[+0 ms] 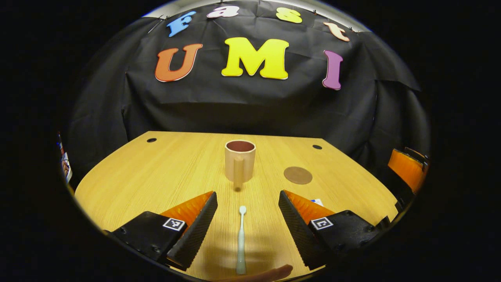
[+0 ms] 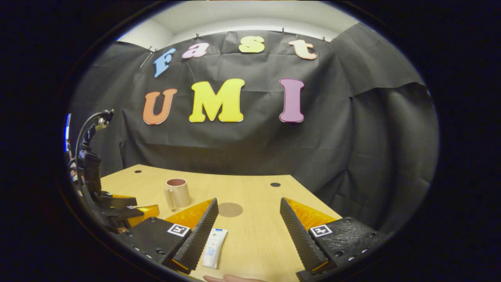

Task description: Put the toothbrush and toothpaste on the desktop into the cup, then pick up the cup and place it on the coaster on the desktop.

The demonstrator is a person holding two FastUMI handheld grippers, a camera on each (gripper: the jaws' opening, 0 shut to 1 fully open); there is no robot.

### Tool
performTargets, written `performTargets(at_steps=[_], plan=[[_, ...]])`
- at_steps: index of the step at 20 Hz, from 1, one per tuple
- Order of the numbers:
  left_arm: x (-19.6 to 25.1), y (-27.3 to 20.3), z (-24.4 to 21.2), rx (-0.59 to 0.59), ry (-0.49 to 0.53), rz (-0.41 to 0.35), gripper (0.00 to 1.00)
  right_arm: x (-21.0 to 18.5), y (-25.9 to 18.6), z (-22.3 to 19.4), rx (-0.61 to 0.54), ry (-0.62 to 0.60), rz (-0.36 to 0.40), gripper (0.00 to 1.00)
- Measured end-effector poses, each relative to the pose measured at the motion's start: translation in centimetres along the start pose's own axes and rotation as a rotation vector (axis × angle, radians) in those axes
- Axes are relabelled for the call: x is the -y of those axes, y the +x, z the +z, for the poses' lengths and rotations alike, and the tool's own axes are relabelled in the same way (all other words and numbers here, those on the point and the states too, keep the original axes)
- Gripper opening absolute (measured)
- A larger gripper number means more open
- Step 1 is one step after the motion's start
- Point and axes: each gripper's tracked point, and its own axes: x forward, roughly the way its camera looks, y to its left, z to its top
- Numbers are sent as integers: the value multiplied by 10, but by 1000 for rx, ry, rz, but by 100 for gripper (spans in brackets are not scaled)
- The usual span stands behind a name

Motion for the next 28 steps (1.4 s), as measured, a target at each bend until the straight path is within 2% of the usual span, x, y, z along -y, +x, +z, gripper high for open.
performTargets(at_steps=[4,6,10,12,13,18,20,21,22,26,28], plan=[[6,11,-51,-166,4,-23,99,-5,6,-18,-49,12,17,95],[8,10,-61,-183,40,-35,96,-9,8,-23,-66,8,28,97],[10,10,-75,-209,72,-48,71,-11,11,-31,-84,-9,28,95],[5,12,-82,-238,44,-41,64,-13,12,-32,-88,-10,30,95],[2,12,-84,-245,37,-35,64,-13,13,-32,-88,-10,30,95],[0,13,-84,-244,45,-42,53,-24,14,-39,-105,-10,54,95],[-7,14,-83,-238,39,-21,28,-33,17,-47,-127,-24,72,97],[-7,14,-83,-233,35,-27,29,-36,17,-52,-137,-29,77,95],[-5,13,-83,-229,28,-35,13,-39,19,-59,-157,-34,82,95],[4,12,-82,-216,-32,-89,10,-57,23,-88,-252,-27,125,95],[4,8,-75,-193,-41,-89,9,-65,25,-102,-292,-35,143,97]])
